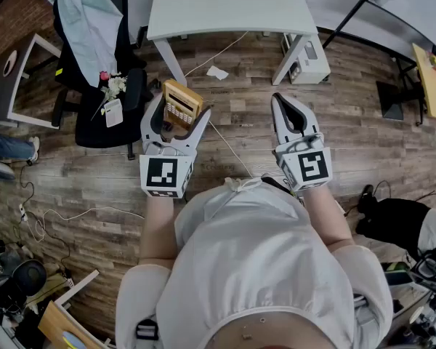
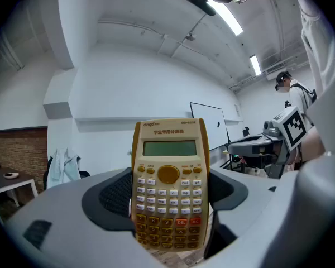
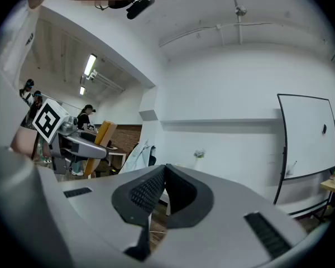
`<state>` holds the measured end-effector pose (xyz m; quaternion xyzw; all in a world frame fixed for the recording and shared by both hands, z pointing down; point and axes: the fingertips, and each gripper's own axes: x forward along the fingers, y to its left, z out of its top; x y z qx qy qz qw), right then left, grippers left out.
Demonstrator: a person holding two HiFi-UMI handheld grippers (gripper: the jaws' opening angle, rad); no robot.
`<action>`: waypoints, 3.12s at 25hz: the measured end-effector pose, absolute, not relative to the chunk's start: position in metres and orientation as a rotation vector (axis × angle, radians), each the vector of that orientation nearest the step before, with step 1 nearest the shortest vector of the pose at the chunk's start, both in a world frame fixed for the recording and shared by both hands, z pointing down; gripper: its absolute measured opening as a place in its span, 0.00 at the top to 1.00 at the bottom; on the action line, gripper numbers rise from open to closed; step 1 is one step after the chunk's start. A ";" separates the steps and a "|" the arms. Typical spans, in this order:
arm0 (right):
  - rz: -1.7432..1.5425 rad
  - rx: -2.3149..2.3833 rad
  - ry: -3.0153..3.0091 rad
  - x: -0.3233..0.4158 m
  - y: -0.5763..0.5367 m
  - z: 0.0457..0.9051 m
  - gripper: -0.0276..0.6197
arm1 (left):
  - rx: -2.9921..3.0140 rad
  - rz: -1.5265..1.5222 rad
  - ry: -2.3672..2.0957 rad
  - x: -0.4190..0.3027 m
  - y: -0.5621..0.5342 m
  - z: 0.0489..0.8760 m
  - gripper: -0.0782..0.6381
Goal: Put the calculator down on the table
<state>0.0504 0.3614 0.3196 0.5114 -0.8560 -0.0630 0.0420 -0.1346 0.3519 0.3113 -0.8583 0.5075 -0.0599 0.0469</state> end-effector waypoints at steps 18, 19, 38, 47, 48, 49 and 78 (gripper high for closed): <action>-0.153 1.563 -2.602 0.040 0.338 0.329 0.95 | -2.656 -0.202 1.544 -0.144 0.334 0.321 0.33; -0.145 1.562 -2.602 0.041 0.334 0.330 0.95 | -2.658 -0.203 1.551 -0.145 0.330 0.323 0.33; -0.041 1.396 -2.699 0.089 0.104 0.347 0.95 | -2.558 -0.303 1.723 -0.094 0.137 0.329 0.33; -0.062 1.311 -2.745 0.131 -0.038 0.337 0.95 | -2.473 -0.286 1.807 -0.051 -0.001 0.316 0.33; -0.062 1.305 -2.744 0.134 -0.049 0.338 0.95 | -2.472 -0.285 1.813 -0.047 -0.011 0.316 0.33; -0.057 1.304 -2.742 0.138 -0.059 0.339 0.95 | -2.477 -0.284 1.818 -0.043 -0.021 0.317 0.33; 0.223 1.392 -2.572 0.085 -0.297 0.437 0.95 | -2.817 -0.702 1.617 -0.074 -0.293 0.464 0.33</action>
